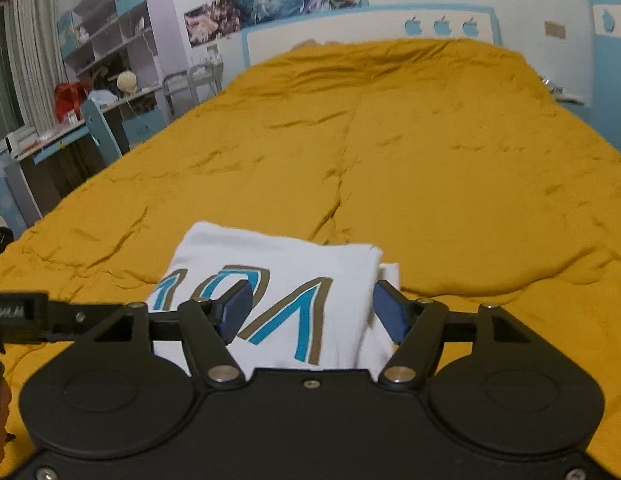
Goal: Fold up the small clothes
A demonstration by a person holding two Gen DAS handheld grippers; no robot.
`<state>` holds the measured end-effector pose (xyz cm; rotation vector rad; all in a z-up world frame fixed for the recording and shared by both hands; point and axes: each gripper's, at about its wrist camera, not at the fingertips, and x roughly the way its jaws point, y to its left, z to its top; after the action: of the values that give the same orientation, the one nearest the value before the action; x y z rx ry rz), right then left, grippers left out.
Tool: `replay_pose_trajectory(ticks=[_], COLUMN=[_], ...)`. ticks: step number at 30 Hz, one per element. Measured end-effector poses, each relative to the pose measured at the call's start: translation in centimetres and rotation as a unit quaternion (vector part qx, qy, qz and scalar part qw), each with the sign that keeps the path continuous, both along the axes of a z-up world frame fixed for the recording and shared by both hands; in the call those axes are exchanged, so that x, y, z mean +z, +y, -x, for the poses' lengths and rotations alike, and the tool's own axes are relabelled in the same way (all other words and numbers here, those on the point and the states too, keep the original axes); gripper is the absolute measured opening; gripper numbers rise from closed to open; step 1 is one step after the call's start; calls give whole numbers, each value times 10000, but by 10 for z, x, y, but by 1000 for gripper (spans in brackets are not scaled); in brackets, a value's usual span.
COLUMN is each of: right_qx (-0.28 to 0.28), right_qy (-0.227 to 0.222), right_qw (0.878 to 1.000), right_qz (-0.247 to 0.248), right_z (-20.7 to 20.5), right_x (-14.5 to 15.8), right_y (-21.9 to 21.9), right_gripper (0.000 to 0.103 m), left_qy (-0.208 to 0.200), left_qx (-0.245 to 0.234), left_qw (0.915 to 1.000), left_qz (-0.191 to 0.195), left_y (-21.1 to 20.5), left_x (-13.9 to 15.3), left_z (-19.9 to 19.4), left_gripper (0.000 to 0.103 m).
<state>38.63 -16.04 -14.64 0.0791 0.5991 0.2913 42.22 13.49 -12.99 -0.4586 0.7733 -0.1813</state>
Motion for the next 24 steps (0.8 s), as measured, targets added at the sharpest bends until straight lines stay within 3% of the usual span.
replay_pose_trajectory(ticks=[5, 7, 9, 11, 15, 19, 24], right_qx=[-217, -265, -353, -448, -518, -387, -324], right_qy=[524, 530, 602, 770, 791, 514, 39], right_qw=[9982, 9982, 9976, 9958, 9953, 9978, 9995], right_qz=[187, 118, -3, -223, -203, -136, 30], right_z=[-18, -18, -19, -22, -14, 10, 54], right_x=[-31, -40, -45, -46, -35, -8, 27], right_y=[4, -1, -7, -14, -16, -15, -14], right_gripper=[69, 72, 83, 84, 84, 85, 102], left_qy=[216, 233, 203, 189, 184, 77, -227], left_qx=[-81, -157, -225, -232, -63, 83, 224], left_qw=[9997, 9995, 9992, 9988, 9984, 9969, 9959], left_qz=[-71, -149, -267, -393, -524, -781, -848], left_y=[-3, -6, -10, -14, -17, -18, -16], left_x=[-21, -27, -28, -24, -7, 21, 56], left_z=[-18, -20, -22, -22, -12, 12, 55], left_gripper=[87, 89, 91, 91, 91, 103, 103])
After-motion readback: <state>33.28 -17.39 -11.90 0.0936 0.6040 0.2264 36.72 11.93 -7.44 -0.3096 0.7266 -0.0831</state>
